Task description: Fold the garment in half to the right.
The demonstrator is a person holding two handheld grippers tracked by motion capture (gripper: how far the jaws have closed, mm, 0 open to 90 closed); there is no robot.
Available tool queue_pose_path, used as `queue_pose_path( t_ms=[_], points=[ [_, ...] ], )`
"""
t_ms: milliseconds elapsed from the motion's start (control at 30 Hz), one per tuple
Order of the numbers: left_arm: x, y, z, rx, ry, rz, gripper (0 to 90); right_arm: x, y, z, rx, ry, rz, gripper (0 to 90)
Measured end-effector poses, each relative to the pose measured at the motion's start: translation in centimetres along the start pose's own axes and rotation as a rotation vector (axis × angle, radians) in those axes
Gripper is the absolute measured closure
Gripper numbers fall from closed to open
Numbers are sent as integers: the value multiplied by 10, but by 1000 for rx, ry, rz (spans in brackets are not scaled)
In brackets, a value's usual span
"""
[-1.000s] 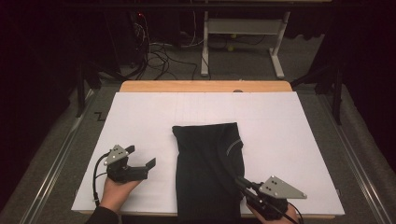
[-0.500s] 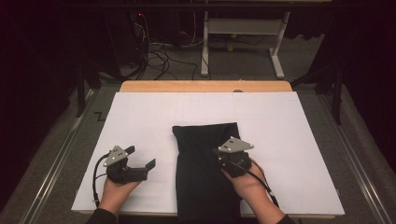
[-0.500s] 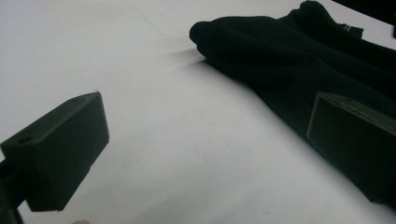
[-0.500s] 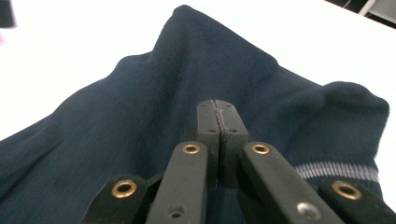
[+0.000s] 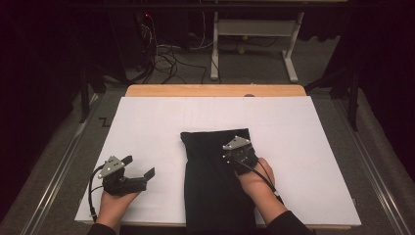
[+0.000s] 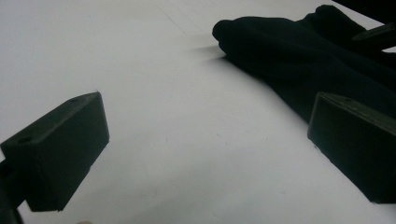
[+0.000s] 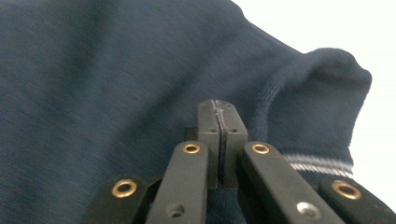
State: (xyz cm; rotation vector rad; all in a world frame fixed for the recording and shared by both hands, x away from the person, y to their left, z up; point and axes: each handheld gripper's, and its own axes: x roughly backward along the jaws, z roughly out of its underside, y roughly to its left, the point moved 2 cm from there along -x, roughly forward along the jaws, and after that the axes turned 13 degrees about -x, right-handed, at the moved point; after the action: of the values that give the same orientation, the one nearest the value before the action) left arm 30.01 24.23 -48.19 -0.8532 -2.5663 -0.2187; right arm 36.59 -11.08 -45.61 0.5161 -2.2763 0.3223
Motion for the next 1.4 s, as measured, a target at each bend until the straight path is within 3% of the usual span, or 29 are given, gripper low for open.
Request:
queue_pose_path(
  t_ms=[133, 467, 667, 767, 900, 1067, 1167, 1267, 1400],
  points=[
    [-1, -4, -1, -8, -2, 6, 0, 1, -18, 10, -30, -5, 14, 900],
    [-2, -6, -1, -18, 9, 8, 0, 10, -69, 41, -157, -33, 36, 900],
    [-3, -5, 0, -11, 6, 17, 0, 33, -93, 65, -219, -147, -13, 900],
    [-4, -5, -1, -11, 2, 27, 0, 46, -107, 83, -306, -211, -52, 877],
    [-8, -7, -3, -8, -5, 41, 0, 66, -120, 104, -309, -299, -71, 753],
    [-12, -13, -7, -24, -10, 59, 0, 86, -131, 129, -325, -396, -96, 468],
    [-14, -16, -11, -38, -19, 71, 0, 94, -133, 135, -332, -418, -119, 329],
    [-14, -17, -13, -40, -26, 76, 0, 104, -131, 137, -343, -463, -104, 180],
    [-13, -16, -13, -41, -35, 82, 0, 112, -127, 136, -343, -507, -103, 87]
  ],
)
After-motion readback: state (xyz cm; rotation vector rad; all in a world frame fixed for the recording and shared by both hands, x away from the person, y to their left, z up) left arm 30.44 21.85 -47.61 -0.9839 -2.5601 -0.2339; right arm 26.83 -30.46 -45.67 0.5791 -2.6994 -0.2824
